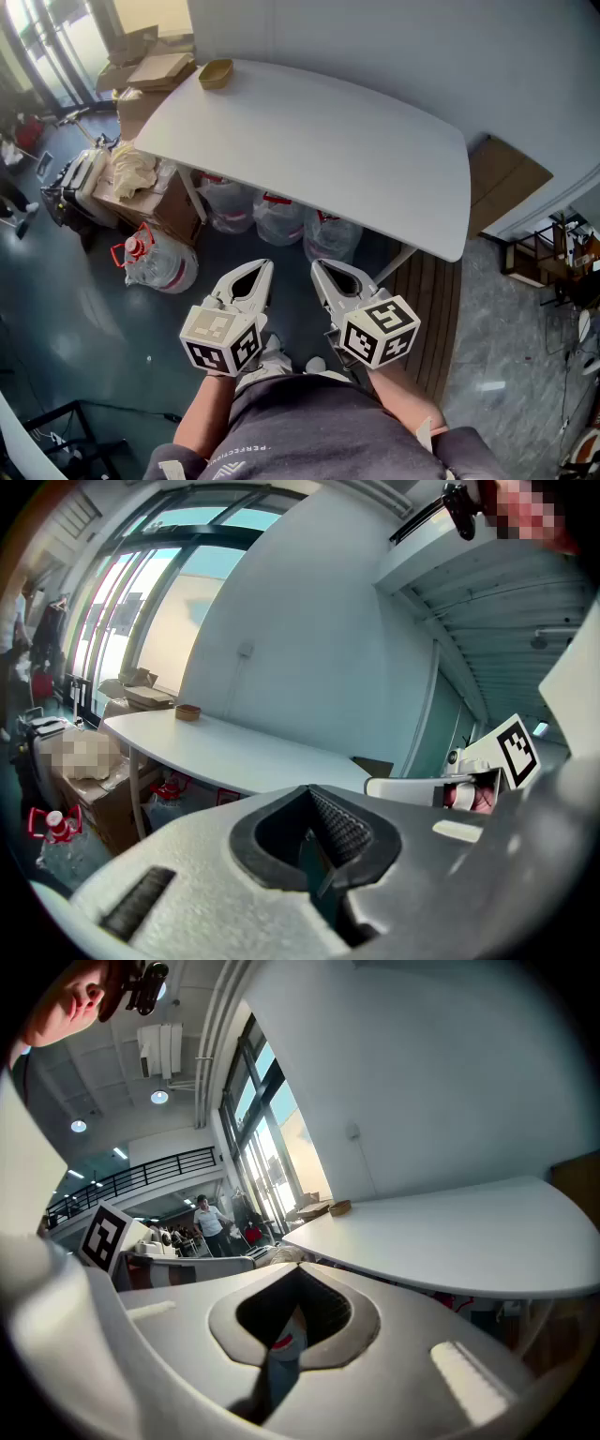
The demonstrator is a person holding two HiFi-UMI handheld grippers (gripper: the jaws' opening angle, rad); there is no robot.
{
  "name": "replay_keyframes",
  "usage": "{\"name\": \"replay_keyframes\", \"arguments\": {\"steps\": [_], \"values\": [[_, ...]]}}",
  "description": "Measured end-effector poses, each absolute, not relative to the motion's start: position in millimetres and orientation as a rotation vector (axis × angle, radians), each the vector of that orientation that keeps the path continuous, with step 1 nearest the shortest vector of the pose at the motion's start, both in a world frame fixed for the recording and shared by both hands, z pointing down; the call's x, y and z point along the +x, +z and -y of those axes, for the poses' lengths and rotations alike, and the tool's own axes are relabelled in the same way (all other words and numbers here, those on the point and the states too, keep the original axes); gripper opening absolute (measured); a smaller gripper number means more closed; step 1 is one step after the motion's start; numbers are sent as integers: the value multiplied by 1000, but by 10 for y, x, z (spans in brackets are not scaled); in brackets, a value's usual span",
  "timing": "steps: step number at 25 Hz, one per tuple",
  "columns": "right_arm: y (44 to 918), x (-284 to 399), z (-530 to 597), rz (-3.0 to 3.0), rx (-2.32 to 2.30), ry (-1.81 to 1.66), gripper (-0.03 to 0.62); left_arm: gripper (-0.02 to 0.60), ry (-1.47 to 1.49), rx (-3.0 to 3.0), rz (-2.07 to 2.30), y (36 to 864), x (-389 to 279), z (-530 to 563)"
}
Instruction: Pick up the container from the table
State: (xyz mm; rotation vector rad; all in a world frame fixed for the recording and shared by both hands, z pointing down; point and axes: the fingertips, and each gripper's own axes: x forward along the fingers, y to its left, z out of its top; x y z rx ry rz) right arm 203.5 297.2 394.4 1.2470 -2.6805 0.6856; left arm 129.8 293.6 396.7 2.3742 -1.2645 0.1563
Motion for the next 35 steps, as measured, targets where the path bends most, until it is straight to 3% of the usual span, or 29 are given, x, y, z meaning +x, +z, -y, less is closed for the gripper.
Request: {"name": "replay_keyframes", "arguments": {"steps": [19, 35], "values": [[3958, 1739, -3004, 2685, 1196, 739, -3, -2, 183, 2340, 1270, 4068, 1018, -3026], [4046, 885, -2579, 2697, 1107, 834, -3, -2, 190, 2340, 1299, 4092, 211, -2721]]}}
